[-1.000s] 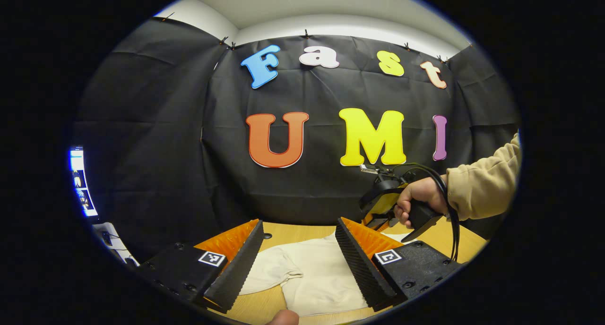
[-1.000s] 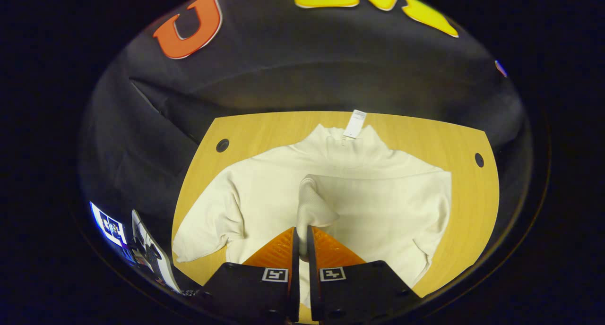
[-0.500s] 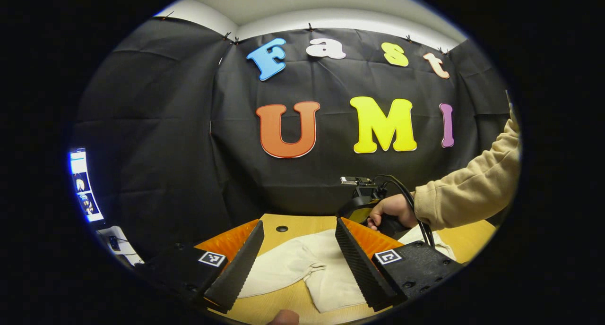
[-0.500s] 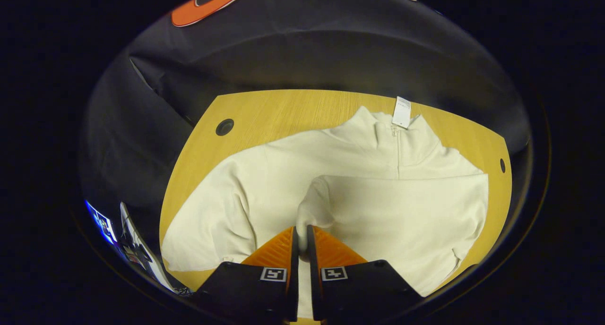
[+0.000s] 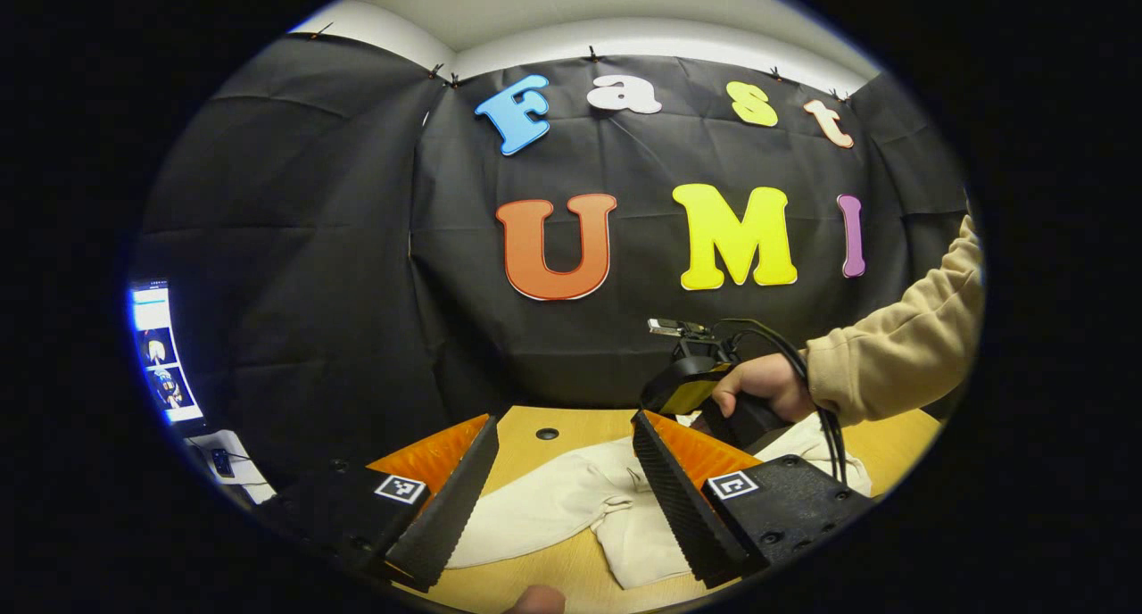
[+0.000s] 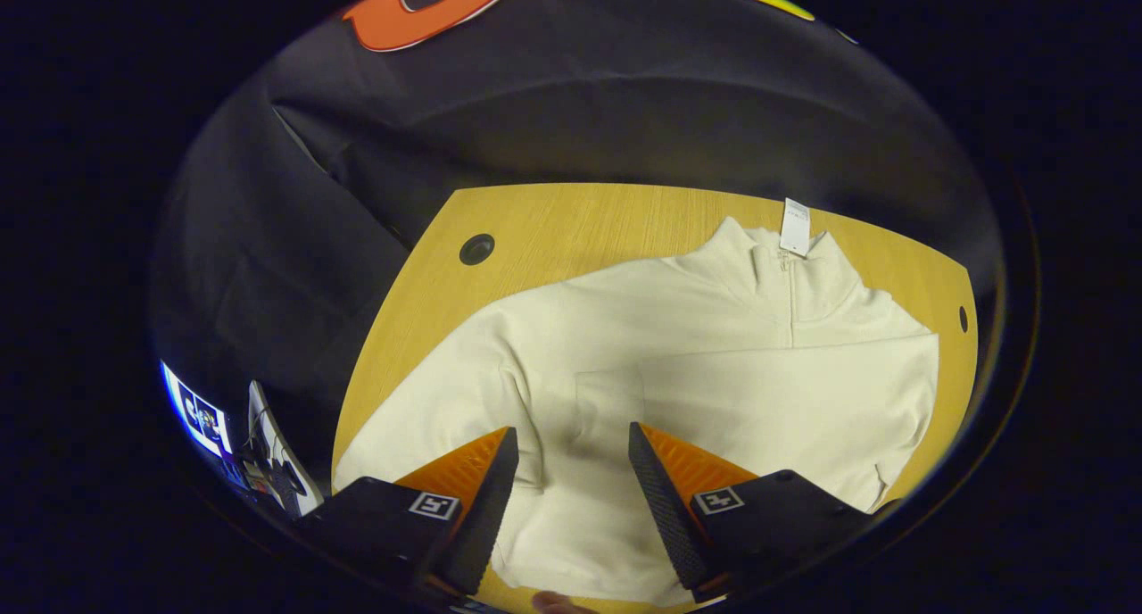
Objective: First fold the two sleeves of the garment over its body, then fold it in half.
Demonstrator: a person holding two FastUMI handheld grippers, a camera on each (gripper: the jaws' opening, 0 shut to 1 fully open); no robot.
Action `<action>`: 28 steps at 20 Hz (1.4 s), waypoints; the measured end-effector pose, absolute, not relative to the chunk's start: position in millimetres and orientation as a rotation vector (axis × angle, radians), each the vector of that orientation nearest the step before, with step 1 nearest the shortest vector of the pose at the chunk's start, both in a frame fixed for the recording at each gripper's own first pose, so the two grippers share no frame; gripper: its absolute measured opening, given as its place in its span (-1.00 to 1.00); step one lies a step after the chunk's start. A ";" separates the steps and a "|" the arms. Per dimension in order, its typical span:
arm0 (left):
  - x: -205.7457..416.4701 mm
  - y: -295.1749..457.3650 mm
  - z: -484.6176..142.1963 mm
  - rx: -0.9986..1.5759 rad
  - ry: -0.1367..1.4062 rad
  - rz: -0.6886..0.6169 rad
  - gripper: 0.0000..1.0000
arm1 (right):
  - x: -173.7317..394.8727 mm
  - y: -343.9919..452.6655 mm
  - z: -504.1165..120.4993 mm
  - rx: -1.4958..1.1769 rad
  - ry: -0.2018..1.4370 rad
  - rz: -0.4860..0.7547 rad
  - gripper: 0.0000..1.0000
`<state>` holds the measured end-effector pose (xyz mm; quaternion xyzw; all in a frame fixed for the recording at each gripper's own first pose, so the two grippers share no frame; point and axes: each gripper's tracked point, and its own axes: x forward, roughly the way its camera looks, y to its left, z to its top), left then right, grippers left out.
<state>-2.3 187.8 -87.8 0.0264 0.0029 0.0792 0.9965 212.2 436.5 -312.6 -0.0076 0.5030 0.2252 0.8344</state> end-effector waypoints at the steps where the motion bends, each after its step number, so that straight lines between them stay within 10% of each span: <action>1: -3.1 191.4 -86.5 0.055 0.002 0.169 0.97 | 210.7 429.4 -301.9 -0.010 1.052 0.474 0.63; 19: 18.9 291.0 -126.1 -0.013 0.057 0.530 0.97 | 106.3 80.5 -225.7 -0.056 0.787 0.168 0.92; 28: -12.3 346.0 -250.6 -0.165 0.311 0.735 0.98 | 26.2 76.9 -113.4 -0.012 0.216 0.230 0.92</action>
